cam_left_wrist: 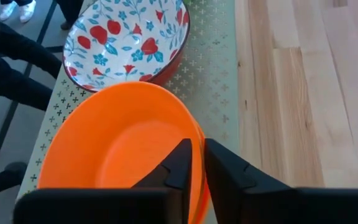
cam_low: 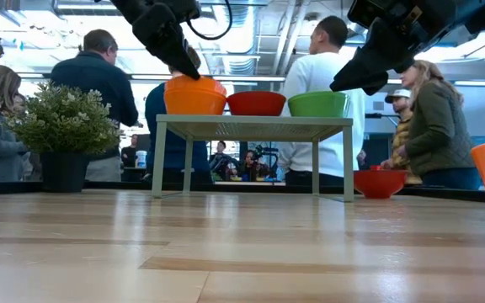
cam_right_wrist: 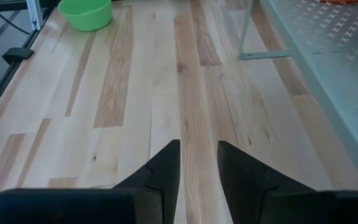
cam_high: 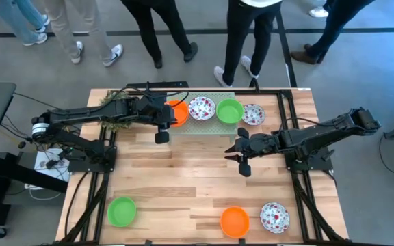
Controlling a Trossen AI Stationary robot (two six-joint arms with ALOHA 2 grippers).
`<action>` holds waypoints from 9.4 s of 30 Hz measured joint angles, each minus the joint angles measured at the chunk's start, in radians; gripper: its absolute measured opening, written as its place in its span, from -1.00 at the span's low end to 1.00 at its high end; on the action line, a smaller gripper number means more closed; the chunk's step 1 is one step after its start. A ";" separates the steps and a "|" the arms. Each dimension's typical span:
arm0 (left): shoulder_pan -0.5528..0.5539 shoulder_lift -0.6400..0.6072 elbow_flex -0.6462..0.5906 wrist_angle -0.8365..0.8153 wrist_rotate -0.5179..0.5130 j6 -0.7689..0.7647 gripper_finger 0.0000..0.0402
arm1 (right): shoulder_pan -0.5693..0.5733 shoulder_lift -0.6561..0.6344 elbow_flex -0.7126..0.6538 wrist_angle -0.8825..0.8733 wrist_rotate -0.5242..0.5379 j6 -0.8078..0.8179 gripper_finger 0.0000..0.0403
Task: Pick & Place Mini bowls
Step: Stack the orange bowl onto the stacked orange bowls on the shelf
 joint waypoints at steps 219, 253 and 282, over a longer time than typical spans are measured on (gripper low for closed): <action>-0.790 -0.154 -0.208 0.150 -0.469 -0.169 -0.96 | 0.059 0.537 0.423 -0.159 -0.249 0.319 -0.42; -0.070 0.007 0.092 -0.204 -0.121 0.213 -0.96 | 0.113 0.092 0.204 -0.269 0.366 0.135 -0.92; -0.071 0.000 0.092 -0.207 -0.146 0.153 -0.55 | 0.111 0.095 0.206 -0.230 0.339 0.130 -0.92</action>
